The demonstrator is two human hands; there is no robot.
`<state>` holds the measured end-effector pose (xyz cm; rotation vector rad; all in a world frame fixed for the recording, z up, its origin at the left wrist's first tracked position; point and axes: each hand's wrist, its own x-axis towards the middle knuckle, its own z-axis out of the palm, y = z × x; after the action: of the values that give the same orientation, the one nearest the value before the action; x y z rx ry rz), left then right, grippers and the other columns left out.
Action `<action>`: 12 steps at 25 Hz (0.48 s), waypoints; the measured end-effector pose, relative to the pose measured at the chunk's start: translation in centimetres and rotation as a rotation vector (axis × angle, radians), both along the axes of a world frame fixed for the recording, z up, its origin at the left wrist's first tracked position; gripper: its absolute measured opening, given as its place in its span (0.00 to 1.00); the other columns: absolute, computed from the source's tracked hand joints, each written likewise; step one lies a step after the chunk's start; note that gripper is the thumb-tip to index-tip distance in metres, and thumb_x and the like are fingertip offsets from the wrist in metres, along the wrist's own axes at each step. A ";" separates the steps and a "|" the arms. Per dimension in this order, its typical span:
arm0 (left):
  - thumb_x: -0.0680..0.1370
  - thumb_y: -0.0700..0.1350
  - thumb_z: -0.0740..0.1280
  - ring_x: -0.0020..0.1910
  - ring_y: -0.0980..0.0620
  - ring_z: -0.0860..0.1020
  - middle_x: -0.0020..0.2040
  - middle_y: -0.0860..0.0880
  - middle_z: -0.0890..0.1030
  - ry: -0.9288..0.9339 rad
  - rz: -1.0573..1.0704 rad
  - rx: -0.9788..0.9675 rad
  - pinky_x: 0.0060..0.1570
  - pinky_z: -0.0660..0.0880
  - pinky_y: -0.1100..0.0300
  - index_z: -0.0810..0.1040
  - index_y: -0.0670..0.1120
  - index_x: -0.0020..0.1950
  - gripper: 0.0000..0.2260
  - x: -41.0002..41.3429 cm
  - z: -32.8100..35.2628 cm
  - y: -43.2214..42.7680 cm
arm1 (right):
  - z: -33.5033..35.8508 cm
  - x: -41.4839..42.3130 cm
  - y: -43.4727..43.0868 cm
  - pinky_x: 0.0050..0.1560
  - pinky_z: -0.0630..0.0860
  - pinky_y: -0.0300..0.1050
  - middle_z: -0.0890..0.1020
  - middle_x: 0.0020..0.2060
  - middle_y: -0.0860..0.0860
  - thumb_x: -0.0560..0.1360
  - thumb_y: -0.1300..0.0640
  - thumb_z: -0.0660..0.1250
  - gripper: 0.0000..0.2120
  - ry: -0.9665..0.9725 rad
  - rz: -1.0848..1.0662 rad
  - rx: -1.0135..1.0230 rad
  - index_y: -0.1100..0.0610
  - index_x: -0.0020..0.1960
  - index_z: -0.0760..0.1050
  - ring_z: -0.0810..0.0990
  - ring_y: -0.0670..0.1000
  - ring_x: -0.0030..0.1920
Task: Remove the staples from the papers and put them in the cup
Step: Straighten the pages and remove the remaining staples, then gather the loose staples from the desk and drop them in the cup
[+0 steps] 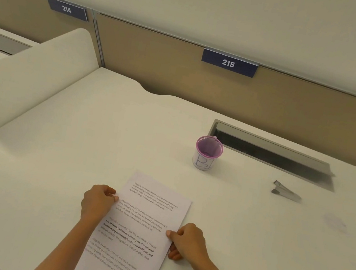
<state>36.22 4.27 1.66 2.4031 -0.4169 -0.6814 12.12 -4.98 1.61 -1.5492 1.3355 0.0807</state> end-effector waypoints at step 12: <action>0.77 0.42 0.68 0.57 0.39 0.76 0.60 0.41 0.78 -0.367 -0.294 -0.050 0.52 0.73 0.44 0.76 0.44 0.63 0.14 -4.9 1.0 -2.4 | -0.1 -5.8 -1.3 0.36 0.83 0.42 0.84 0.35 0.51 0.72 0.58 0.71 0.04 -0.087 -0.223 0.026 0.55 0.46 0.78 0.82 0.47 0.29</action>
<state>31.29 1.83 2.64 2.4428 -0.9411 -0.3404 6.30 -6.29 1.47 -1.3573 1.4232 -0.1073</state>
